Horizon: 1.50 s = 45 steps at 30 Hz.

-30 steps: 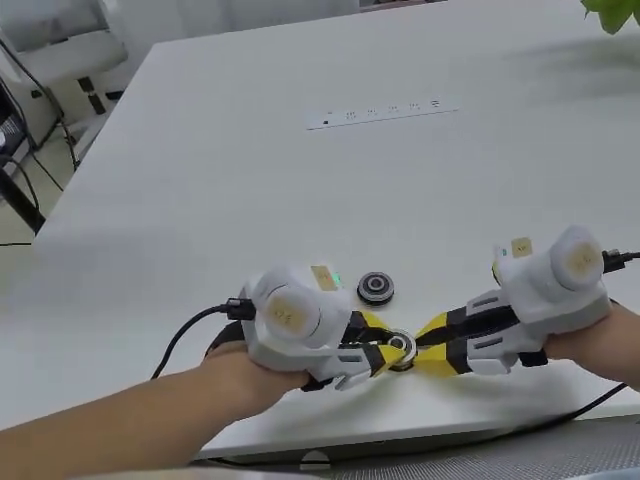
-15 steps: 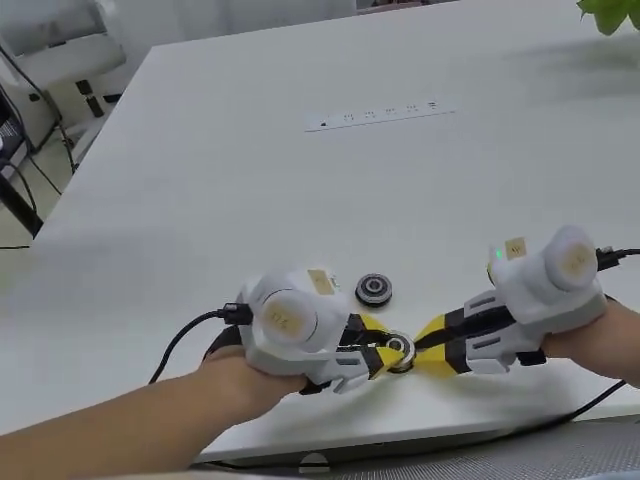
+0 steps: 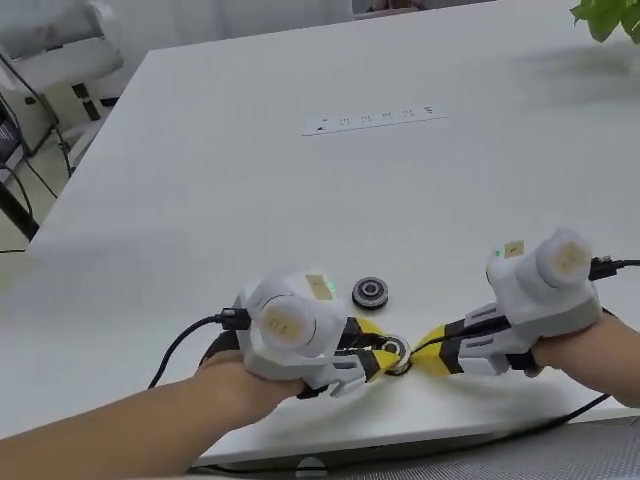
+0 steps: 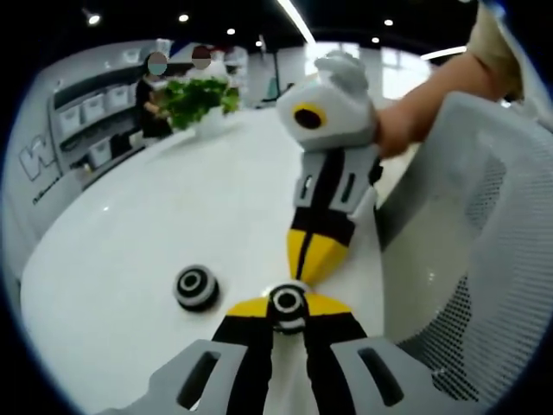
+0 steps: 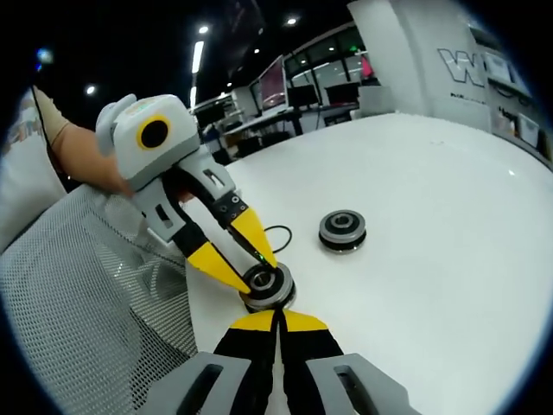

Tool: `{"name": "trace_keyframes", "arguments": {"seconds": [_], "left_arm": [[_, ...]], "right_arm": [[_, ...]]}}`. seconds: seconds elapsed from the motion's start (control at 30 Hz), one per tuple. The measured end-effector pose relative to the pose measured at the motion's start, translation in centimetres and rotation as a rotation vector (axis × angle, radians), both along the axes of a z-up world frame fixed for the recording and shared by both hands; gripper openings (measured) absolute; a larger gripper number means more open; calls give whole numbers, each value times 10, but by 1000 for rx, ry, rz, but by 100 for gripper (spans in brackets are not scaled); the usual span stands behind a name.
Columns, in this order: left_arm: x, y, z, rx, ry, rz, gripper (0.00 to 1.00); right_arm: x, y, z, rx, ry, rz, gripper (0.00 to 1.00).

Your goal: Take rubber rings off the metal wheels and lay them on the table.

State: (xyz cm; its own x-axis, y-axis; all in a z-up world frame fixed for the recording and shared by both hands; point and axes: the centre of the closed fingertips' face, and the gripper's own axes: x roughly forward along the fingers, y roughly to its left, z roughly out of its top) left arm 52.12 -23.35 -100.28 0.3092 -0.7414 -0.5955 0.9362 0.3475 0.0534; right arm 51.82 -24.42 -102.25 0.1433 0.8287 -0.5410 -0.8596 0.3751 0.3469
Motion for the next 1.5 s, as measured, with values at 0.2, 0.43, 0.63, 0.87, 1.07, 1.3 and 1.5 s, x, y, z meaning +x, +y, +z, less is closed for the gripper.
{"name": "trace_keyframes", "arguments": {"seconds": [0.2,0.43,0.63,0.87,1.07,1.3,1.5], "left_arm": [[0,0,0,9,-8,5,13],[0,-1,0,8,-6,6,13],[0,-2,0,12,-13,7,13],[1,-2,0,17,-18,9,13],[1,-2,0,16,-15,8,13],[1,-2,0,10,-13,5,13],[0,-3,0,7,-14,2,13]], "right_arm": [[5,-3,5,92,129,-127,0],[6,-2,14,150,161,-178,0],[4,1,22,186,158,-178,0],[2,3,25,181,138,-161,0],[-2,8,28,203,147,-135,0],[-4,12,27,207,151,-115,0],[-6,15,29,218,148,-89,0]]}}
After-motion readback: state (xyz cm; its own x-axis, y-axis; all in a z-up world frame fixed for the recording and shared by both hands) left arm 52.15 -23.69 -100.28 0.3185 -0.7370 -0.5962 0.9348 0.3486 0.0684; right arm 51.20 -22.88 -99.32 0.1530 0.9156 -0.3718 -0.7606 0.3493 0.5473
